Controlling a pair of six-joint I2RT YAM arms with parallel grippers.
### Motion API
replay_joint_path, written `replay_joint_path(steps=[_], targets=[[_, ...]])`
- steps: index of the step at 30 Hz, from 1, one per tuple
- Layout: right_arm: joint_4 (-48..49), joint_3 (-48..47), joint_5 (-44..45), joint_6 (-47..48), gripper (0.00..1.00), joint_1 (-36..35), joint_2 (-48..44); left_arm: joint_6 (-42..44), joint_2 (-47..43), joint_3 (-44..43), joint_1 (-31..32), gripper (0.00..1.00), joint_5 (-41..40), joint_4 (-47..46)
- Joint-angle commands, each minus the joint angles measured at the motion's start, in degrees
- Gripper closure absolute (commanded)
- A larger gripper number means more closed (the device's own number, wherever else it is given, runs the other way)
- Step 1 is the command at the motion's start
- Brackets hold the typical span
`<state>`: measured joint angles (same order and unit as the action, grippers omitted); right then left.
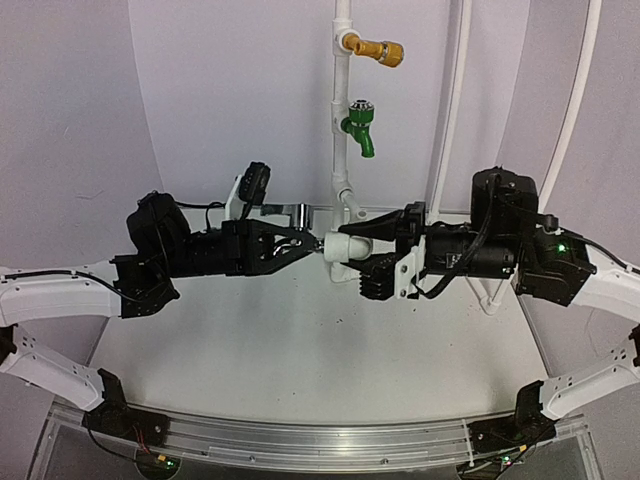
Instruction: Install the water faucets
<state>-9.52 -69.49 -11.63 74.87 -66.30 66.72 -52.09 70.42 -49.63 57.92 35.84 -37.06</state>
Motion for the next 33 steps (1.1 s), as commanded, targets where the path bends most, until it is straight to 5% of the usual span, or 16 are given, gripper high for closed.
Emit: replay_joint_path(steps=[1,5,10,16,24,26,33], targets=[[2.54,-4.43,-3.99,-15.92,1.00,-0.34,0.64,11.17,-3.41,-3.32,0.89,1.00,0.88,3.39],[0.81,-6.58,-7.48,-27.09,1.00,-0.26,0.95,18.72,-5.45,-2.55,1.09,1.00,0.10,5.91],[-1.41,-7.77,-9.17,-28.11,1.00,-0.29,1.21,24.23,-6.78,-2.67,1.32,0.99,-0.62,9.61],[-3.04,-7.73,-9.07,-24.35,1.00,-0.31,0.62,27.50,-8.55,-4.66,1.32,0.75,-0.90,16.55],[-3.05,-7.76,-10.01,-22.54,1.00,-0.30,0.53,26.96,-8.18,-5.40,1.32,0.70,1.25,17.48],[-3.05,-7.65,-10.78,-22.37,1.00,-0.34,0.26,26.70,-8.38,-5.05,1.32,0.71,1.42,16.93],[-3.05,-8.10,-10.90,-26.35,1.00,-0.28,0.43,27.03,-8.43,-5.04,1.32,0.99,2.47,16.88]])
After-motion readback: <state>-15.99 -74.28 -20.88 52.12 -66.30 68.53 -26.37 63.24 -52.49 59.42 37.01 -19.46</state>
